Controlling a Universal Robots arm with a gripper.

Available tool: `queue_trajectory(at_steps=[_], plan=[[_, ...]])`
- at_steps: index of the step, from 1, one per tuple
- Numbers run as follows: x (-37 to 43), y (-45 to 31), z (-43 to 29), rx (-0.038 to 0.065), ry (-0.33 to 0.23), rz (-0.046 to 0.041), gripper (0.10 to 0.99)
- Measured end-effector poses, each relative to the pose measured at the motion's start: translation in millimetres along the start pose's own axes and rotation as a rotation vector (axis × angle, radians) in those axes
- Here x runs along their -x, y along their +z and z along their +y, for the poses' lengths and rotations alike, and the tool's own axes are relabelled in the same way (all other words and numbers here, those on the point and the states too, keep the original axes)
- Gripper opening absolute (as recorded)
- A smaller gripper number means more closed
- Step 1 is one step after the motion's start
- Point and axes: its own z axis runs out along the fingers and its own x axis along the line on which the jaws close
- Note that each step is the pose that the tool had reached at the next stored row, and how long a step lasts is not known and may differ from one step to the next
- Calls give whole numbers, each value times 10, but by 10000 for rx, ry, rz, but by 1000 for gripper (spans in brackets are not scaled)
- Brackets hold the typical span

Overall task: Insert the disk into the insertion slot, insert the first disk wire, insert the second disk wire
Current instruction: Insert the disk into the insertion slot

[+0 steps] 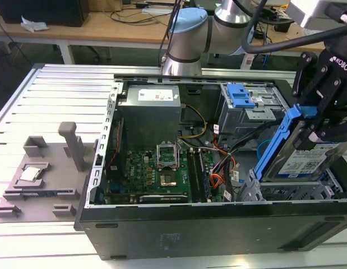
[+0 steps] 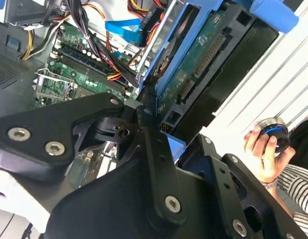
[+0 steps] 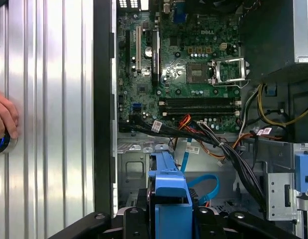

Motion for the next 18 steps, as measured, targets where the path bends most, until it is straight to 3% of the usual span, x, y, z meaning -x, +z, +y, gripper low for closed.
queue_trajectory(at_steps=[18], plan=[[0, 256, -8, 0, 1, -1, 365]])
